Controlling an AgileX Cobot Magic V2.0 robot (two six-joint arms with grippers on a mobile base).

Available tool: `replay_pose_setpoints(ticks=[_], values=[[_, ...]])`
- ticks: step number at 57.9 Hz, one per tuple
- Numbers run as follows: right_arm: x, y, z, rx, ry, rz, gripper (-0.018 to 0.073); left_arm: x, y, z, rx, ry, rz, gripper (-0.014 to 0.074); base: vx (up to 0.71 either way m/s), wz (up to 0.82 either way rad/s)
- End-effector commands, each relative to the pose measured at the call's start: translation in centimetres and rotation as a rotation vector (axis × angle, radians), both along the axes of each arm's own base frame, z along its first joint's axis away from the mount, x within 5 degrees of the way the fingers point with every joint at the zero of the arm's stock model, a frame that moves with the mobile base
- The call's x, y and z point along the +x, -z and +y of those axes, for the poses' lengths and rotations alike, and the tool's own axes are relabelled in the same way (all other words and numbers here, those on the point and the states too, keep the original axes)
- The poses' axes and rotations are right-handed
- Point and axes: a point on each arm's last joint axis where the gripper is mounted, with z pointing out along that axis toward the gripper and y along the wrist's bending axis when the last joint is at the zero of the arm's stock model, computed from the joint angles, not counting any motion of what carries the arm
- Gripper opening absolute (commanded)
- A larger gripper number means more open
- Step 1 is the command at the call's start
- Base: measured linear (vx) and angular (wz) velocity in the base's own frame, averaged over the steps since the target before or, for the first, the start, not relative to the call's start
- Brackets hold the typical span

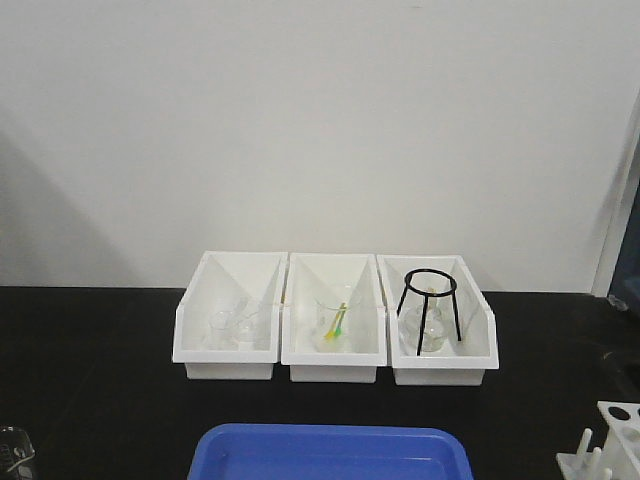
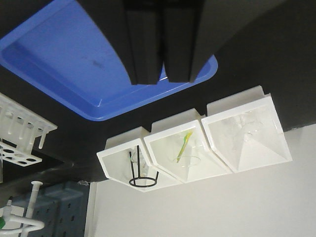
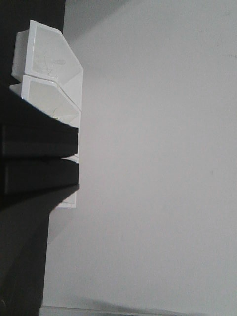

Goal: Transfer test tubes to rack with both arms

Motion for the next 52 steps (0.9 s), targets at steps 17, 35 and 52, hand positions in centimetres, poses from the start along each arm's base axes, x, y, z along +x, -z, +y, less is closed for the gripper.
replay_pose_setpoints(ticks=[17, 35, 52], values=[[-0.1, -1.2, 0.3, -0.01, -0.033, -0.055, -0.0004, 0.2, -1.6, 0.0, -0.057, -0.013, -0.08, -0.0015, 0.0, 0.0], [-0.1, -1.2, 0.3, -0.01, -0.033, -0.055, -0.0004, 0.0, 0.9, 1.6, 0.02, -0.12, -0.152, -0.0015, 0.0, 0.0], [-0.1, -1.2, 0.3, -0.01, -0.033, -0.055, -0.0004, -3.2, 8.0, 4.6, 0.02, -0.33, -0.196, -0.0015, 0.0, 0.0]])
